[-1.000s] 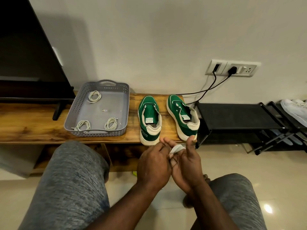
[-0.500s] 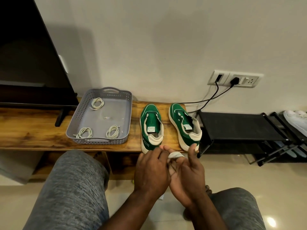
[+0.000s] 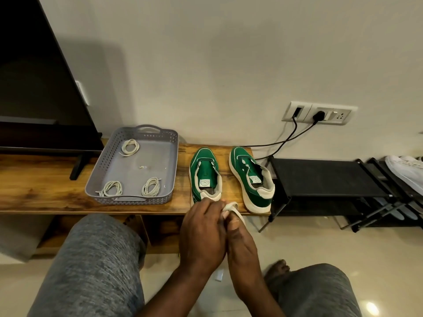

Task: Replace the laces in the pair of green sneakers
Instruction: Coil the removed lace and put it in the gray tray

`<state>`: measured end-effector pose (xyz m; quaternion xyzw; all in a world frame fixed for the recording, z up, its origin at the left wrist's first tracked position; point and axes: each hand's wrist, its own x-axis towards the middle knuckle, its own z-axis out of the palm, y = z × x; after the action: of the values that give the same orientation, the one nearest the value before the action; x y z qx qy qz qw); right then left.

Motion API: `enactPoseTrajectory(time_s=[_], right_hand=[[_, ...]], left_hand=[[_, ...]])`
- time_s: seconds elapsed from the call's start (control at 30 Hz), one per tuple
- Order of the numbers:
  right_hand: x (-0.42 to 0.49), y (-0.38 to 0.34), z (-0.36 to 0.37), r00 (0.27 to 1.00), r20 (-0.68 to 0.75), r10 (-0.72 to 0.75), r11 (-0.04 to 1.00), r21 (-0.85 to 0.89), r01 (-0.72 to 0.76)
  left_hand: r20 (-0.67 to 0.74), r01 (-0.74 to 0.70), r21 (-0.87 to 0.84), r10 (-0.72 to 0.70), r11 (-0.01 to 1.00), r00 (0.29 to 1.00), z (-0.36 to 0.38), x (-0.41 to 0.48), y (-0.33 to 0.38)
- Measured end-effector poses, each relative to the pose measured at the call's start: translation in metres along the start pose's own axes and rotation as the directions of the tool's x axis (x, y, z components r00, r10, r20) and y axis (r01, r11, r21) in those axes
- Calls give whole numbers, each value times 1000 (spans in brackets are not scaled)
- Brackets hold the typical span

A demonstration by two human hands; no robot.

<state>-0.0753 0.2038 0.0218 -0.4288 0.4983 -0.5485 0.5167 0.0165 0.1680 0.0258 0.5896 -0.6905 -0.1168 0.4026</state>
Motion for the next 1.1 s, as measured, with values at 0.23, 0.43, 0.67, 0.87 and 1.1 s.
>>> enactPoseTrajectory(time_s=[0.23,0.43,0.67,0.87,1.1], right_hand=[[-2,14,-4,974,-57,-217,956,-216,200],[41,-1,5,929,-119,-350,878,-387,281],[125,-14,32,988,73,-138,867,-473,156],[213,-18,71,980,196,21,955,-293,38],[305,18,137,971,238,-17,800,-580,156]], left_hand=[[9,131,-2,-131,991,991,-12,31,-21],[140,178,-43,-171,983,975,-27,57,-38],[441,399,-329,-234,856,867,-53,126,-82],[518,536,-375,-309,756,798,-60,190,-143],[359,647,-165,-565,745,743,-31,248,-235]])
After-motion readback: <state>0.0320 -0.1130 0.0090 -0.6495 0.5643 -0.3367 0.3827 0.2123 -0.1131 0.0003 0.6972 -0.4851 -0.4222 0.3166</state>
